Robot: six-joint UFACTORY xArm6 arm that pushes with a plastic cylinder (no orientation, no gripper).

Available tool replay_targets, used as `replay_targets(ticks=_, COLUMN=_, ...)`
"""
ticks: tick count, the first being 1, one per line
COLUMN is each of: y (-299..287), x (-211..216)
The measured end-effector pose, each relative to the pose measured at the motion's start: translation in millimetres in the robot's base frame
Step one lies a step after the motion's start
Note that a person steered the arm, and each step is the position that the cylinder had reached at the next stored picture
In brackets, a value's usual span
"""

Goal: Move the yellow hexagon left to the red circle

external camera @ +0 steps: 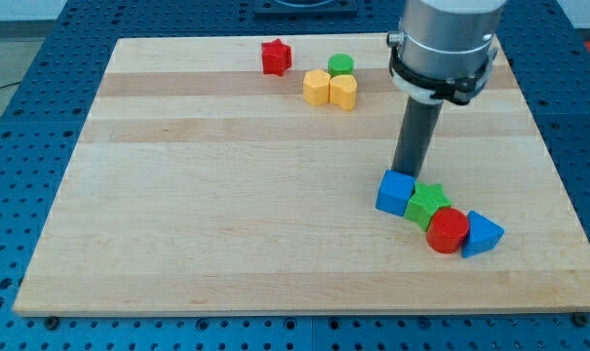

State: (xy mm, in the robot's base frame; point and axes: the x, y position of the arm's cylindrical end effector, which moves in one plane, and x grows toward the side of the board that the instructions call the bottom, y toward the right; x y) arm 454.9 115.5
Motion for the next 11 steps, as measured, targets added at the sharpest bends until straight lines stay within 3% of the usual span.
replay_targets(ticks=2, y=25.4, x=-174.0)
replay_targets(ticks=4, y=-57.8, x=-190.2)
replay_targets(ticks=5, y=-99.5, x=-182.1)
replay_targets(ticks=7, y=-153.1, x=-109.3)
replay_targets(ticks=8, y=-150.4, x=-81.3)
replay_targets(ticks=9, y=-103.1, x=-50.4)
replay_targets(ticks=11, y=-61.8, x=29.5)
